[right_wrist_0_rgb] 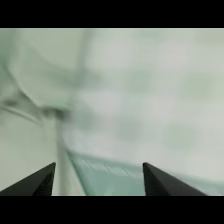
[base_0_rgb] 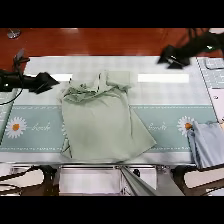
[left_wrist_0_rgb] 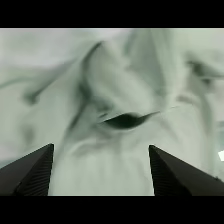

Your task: Fold the shirts.

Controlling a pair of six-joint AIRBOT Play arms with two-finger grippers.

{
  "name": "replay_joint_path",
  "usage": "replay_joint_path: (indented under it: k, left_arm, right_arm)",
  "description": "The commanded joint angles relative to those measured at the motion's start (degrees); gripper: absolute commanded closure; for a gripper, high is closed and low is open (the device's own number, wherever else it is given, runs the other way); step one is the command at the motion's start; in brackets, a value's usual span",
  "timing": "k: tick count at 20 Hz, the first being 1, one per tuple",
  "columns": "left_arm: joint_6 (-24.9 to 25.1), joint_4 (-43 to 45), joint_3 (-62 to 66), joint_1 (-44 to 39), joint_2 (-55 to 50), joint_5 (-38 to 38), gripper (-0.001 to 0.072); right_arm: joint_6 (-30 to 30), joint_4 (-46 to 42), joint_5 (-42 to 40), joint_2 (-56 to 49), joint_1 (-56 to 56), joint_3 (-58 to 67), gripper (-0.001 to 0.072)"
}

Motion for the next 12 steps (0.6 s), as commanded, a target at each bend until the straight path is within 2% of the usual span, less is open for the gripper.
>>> replay_joint_path:
  k: [1,3,5,9,10,11,12]
  left_arm:
    - [-8.4,11.8,-2.2,2.0,-1.7,-4.3,0.0006]
    - [-6.2,11.3,-5.1,0.5,-3.5,-5.3,0.0006]
    - [-2.6,8.4,-6.9,-1.4,-5.5,-5.7,0.0007]
    - [-1.9,5.2,-7.0,-4.9,-8.4,-3.2,0.0022]
    - [-1.9,5.1,-7.0,-5.6,-8.7,-2.8,0.0132]
    - [-1.8,5.2,-7.0,-6.1,-9.0,-2.7,0.0422]
    - [-0.5,5.1,-7.0,-6.5,-8.9,-2.8,0.0681]
  right_arm:
    - [-1.5,-9.9,5.9,9.6,-5.0,-14.6,0.0086]
    - [-1.6,-5.3,-0.5,17.0,-4.3,-31.5,0.0086]
    - [-4.2,-0.3,-2.9,22.0,-2.1,-46.3,0.0086]
    - [-4.2,-0.3,-4.0,25.4,3.4,-61.9,0.0086]
    - [-4.2,-0.3,-4.0,25.3,5.2,-64.5,0.0086]
    - [-4.0,-0.3,-4.7,25.3,6.8,-66.5,0.0086]
    - [-3.6,-0.3,-5.5,25.3,8.4,-68.1,0.0086]
